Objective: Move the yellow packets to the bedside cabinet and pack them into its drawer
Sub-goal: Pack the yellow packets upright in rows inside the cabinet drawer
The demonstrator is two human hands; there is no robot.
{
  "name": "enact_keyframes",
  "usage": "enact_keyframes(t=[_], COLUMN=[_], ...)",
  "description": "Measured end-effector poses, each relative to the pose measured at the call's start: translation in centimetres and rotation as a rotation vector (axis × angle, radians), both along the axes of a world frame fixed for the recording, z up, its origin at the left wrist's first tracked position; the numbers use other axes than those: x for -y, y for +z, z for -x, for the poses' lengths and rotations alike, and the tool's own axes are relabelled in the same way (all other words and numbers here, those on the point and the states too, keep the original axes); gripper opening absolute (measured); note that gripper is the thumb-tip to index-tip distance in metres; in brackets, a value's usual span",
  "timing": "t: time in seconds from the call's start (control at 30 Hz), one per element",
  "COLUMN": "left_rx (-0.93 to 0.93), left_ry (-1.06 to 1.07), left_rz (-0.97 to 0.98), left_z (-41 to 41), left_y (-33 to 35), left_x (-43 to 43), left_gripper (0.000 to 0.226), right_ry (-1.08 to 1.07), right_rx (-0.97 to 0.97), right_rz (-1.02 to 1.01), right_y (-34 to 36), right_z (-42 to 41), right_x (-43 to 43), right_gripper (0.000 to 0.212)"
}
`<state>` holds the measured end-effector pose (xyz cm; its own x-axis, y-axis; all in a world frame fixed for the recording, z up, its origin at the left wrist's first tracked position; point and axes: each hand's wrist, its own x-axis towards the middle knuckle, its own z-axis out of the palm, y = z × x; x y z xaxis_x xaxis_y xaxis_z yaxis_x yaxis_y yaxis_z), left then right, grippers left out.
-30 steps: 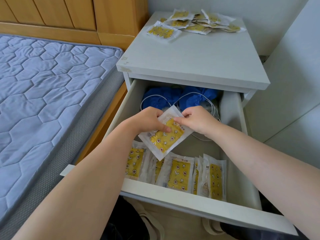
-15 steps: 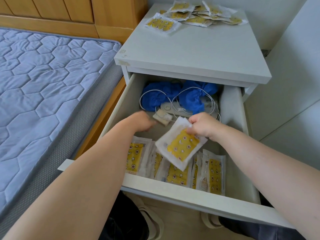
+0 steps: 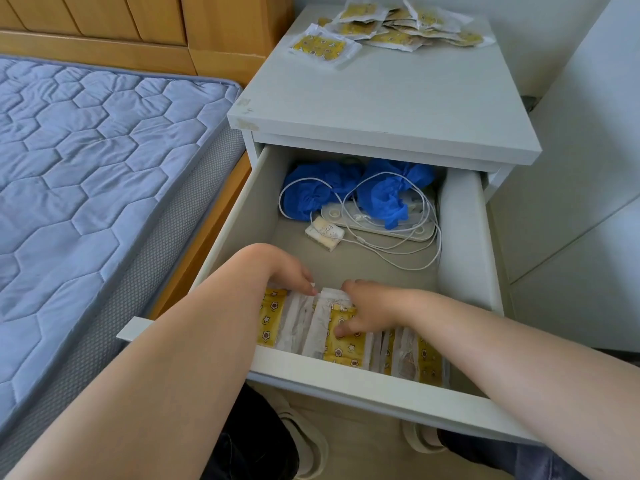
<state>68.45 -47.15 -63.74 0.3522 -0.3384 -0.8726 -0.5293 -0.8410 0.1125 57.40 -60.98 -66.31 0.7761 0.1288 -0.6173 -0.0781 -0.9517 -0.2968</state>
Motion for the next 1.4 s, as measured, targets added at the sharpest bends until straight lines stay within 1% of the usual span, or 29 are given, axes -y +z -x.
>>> enact_keyframes(t=[0.07, 0.2, 0.3, 0.4, 0.5, 0.6, 0.7, 0.8, 0.87, 1.0, 1.1, 1.2, 1.3, 1.4], left_rx=[-0.016, 0.003, 0.006, 0.059, 0.069, 0.082, 0.133, 0.212, 0.291, 0.457, 0.653, 0.837, 0.876, 0.820], left_ry=[0.013, -0.031, -0.073, -0.097, -0.060, -0.026, 0.014, 0.055, 0.075, 0.193, 0.256, 0.320, 0.450, 0.482], left_rz=[-0.003, -0.036, -0.065, -0.064, -0.019, 0.046, 0.156, 0.256, 0.337, 0.599, 0.783, 1.012, 1.231, 1.280], left_z=[0.0, 0.1, 0.3, 0.5, 0.3, 0.3, 0.2, 0.2, 0.5, 1.3, 1.8, 2.1, 2.1, 1.2], left_y=[-0.1, -0.4, -0.3, -0.3, -0.4, -0.3, 0.0, 0.7, 1.4, 2.7, 4.2, 6.6, 9.3, 11.3], left_x=[0.0, 0.0, 0.3, 0.5, 0.5, 0.4, 0.6, 1.2, 1.7, 2.7, 3.5, 4.4, 5.7, 7.6], left_gripper=[0.057, 0.073, 0.077, 0.073, 0.062, 0.055, 0.047, 0.045, 0.044, 0.033, 0.026, 0.025, 0.025, 0.025], right_ry=[0.045, 0.106, 0.144, 0.162, 0.080, 0.004, -0.024, -0.032, -0.082, -0.193, -0.232, -0.313, -0.381, -0.422], right_rx=[-0.020, -0.060, -0.075, -0.075, -0.067, 0.013, 0.065, 0.109, 0.164, 0.372, 0.542, 0.701, 0.860, 0.967], right_rz=[0.031, 0.069, 0.075, 0.079, 0.017, -0.009, 0.028, 0.077, 0.080, 0.075, 0.056, 0.010, -0.071, -0.120], right_y=[-0.3, -0.3, -0.2, -0.3, 0.2, 0.9, 1.2, 1.6, 2.1, 4.4, 7.2, 10.5, 13.4, 14.8], right_z=[0.2, 0.0, 0.1, 0.1, 0.0, -0.2, -0.3, -0.3, -0.4, -0.7, -0.8, -1.2, -2.0, -3.4], right_x=[-0.3, 0.0, 0.3, 0.4, 0.6, 0.9, 1.2, 1.5, 1.8, 3.1, 4.6, 6.3, 8.0, 9.8], right_gripper=[0.085, 0.087, 0.093, 0.093, 0.088, 0.082, 0.073, 0.067, 0.063, 0.045, 0.031, 0.022, 0.017, 0.019])
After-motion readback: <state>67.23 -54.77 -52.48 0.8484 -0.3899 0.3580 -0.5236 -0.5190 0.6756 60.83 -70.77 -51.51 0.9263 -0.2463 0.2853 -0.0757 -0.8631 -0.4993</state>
